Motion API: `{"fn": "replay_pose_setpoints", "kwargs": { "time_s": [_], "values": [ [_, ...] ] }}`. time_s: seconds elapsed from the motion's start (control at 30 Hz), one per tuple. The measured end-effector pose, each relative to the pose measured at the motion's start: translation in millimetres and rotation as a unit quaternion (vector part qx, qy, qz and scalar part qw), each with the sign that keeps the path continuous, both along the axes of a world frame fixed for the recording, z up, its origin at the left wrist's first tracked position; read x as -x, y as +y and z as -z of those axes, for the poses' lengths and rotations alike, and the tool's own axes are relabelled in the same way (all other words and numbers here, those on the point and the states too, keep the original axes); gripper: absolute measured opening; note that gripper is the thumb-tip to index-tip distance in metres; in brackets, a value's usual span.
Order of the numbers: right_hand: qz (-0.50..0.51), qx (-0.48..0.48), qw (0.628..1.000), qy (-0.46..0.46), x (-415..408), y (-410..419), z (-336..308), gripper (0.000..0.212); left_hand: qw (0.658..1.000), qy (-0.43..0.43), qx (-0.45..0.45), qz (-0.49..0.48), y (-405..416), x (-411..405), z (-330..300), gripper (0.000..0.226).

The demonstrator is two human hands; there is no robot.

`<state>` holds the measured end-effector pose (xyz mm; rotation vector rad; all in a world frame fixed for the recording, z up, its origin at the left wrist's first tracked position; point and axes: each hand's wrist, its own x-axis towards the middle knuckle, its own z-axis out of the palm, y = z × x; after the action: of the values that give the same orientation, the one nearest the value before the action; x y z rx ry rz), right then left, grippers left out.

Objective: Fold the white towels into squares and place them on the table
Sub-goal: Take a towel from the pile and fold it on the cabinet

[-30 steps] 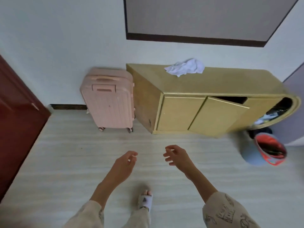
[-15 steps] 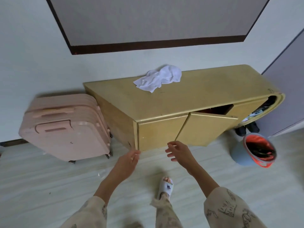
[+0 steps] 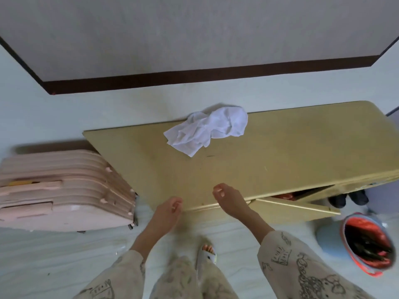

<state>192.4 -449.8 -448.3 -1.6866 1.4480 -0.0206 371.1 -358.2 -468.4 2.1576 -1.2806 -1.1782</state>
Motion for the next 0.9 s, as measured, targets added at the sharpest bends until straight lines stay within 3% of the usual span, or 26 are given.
{"fn": "replay_pose_setpoints", "kwargs": {
  "time_s": [0.2,0.37,0.53,0.7,0.9],
  "values": [
    [-0.057,-0.02,0.995,0.082,-12.2,-78.4,38.0,0.04,0.999,-0.032,-0.002,-0.012,-96.4,-28.8,21.4,0.026],
    [-0.086,0.029,0.982,0.168,-27.8,-137.0,74.9,0.059,0.995,-0.09,-0.002,0.043,-186.5,-57.7,41.0,0.014],
    [-0.091,0.013,0.967,0.236,-26.1,-173.9,106.3,0.095,0.993,-0.087,0.046,0.062,-262.3,-72.3,67.2,0.044],
    [-0.106,0.012,0.96,0.26,-23.1,-178.8,118.9,0.101,0.987,-0.137,0.045,0.067,-309.8,-62.8,81.7,0.054],
    [-0.121,-0.009,0.959,0.255,-18.8,-184.7,116.9,0.101,0.97,-0.225,0.041,0.078,-332.6,-60.4,83.3,0.021]
  ]
}}
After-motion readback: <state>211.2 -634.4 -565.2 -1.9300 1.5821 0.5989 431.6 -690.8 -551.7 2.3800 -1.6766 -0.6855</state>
